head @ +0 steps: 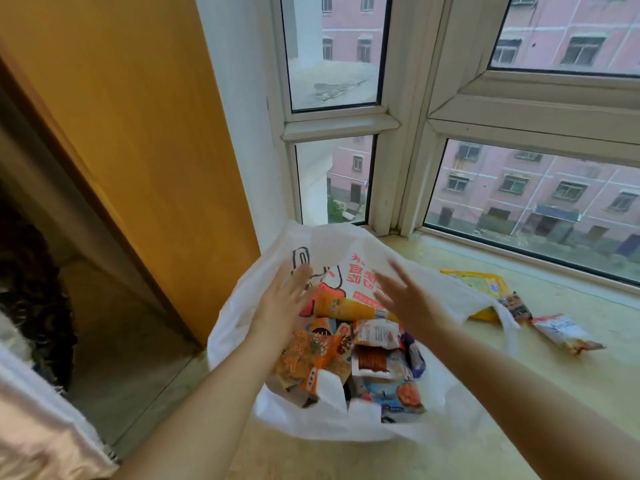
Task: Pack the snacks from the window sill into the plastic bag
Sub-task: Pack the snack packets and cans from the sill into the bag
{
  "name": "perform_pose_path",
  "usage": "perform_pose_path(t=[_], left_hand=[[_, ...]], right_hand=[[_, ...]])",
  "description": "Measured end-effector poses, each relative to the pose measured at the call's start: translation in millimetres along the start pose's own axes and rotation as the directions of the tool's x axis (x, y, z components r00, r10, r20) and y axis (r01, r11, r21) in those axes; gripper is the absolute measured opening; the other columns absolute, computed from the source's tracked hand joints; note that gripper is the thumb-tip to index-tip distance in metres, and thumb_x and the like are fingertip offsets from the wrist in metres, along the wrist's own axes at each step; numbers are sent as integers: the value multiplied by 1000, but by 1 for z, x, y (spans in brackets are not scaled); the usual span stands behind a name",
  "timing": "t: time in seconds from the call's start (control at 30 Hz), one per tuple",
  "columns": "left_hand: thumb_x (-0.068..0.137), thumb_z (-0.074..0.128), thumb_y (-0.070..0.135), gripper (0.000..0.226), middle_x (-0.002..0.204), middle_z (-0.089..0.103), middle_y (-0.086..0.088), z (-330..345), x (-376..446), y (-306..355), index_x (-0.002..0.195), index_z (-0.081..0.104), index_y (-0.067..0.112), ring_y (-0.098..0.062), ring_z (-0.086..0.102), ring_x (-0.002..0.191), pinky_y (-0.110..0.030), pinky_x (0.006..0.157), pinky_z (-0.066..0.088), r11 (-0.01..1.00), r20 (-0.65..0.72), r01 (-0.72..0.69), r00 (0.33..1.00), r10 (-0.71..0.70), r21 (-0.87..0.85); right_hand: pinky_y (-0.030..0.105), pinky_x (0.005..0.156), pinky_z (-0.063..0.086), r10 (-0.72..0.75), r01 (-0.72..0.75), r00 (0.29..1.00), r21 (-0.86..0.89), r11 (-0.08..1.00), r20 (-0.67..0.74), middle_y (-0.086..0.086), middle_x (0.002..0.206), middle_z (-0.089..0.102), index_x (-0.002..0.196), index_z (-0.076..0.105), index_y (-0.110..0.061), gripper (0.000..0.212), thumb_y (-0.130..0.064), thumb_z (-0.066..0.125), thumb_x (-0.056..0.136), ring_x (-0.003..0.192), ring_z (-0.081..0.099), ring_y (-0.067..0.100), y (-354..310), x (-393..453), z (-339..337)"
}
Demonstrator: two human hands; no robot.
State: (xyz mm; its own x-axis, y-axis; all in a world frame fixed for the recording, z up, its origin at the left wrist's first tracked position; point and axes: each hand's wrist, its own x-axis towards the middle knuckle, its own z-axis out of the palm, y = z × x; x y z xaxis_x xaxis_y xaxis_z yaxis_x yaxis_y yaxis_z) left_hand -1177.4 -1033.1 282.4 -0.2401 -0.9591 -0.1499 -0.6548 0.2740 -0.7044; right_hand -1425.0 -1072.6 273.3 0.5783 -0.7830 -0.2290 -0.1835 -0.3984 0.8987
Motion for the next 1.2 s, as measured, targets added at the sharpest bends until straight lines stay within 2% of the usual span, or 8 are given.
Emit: perform_pose_path(t=[0.13, 0.27, 0.37, 0.47, 0.53, 0.77, 0.97, 1.2], left_hand=[[103, 22, 42, 67, 157, -22, -12, 15, -8, -14, 150, -18, 16, -31, -21, 144, -51, 100, -26, 996, 90, 54, 994, -61, 74], [100, 23, 52, 71, 158, -20, -8, 11, -11, -16, 151, -14, 20, -27, -19, 145, -50, 101, -29, 990, -4, 98, 995, -99, -101], [96, 37, 51, 72, 161, -1, -5, -17, -7, -14, 153, 5, 21, -24, -5, 148, -48, 117, 3, 920, -94, 102, 985, -148, -378], [85, 61, 41, 56, 141, 51, -6, -53, -2, -10, 136, 52, 20, -25, 42, 134, -44, 98, 39, 832, -332, 33, 908, -256, -553], [79, 69, 37, 45, 121, 65, -3, -77, 3, -4, 119, 65, 17, -24, 57, 115, -41, 86, 47, 769, -445, -39, 834, -327, -638], [81, 62, 42, 42, 107, 67, 3, -176, 7, 42, 116, 64, 19, -19, 63, 95, -34, 73, 49, 638, -612, -299, 711, -347, -710], [75, 65, 45, 47, 107, 67, 4, -220, 16, 123, 115, 64, 20, -18, 64, 94, -33, 70, 50, 580, -628, -408, 739, -243, -705], [71, 69, 47, 55, 107, 64, 4, -244, 32, 225, 118, 62, 19, -19, 62, 96, -41, 74, 46, 640, -579, -389, 808, -108, -663]], right_hand=[[68, 102, -16, 177, -184, 959, 10, 983, 223, 14, 158, -17, 151, -14, -18, 88, -72, 21, 90, 144, -17, 33, 26, -24, 46], [67, 105, -18, 165, -213, 961, 211, 954, 223, 12, 158, -19, 151, -15, -22, 84, -69, 21, 91, 145, -16, 31, 28, -47, 60], [67, 109, -11, 216, -237, 972, 449, 862, 98, 12, 160, -7, 151, -6, -24, 78, -62, 32, 94, 147, -6, 32, 28, -57, 44], [68, 109, 11, 344, -250, 938, 614, 749, -37, 14, 154, 28, 146, 37, -22, 68, -52, 53, 88, 141, 27, 34, 37, -68, 24], [66, 107, 19, 441, -282, 895, 685, 672, -65, 14, 148, 40, 140, 47, -19, 60, -51, 45, 89, 136, 39, 33, 40, -79, 16], [55, 107, 33, 654, -494, 736, 798, 345, 173, 5, 143, 49, 138, 47, -21, 61, -54, 32, 89, 130, 48, 28, 45, -146, 19], [52, 101, 37, 635, -610, 685, 757, 233, 357, 4, 137, 54, 135, 53, -19, 60, -52, 35, 88, 122, 53, 29, 16, -220, 65], [55, 99, 40, 529, -672, 682, 718, 181, 505, 8, 138, 54, 137, 49, -18, 63, -54, 34, 88, 124, 52, 31, -22, -284, 138]])
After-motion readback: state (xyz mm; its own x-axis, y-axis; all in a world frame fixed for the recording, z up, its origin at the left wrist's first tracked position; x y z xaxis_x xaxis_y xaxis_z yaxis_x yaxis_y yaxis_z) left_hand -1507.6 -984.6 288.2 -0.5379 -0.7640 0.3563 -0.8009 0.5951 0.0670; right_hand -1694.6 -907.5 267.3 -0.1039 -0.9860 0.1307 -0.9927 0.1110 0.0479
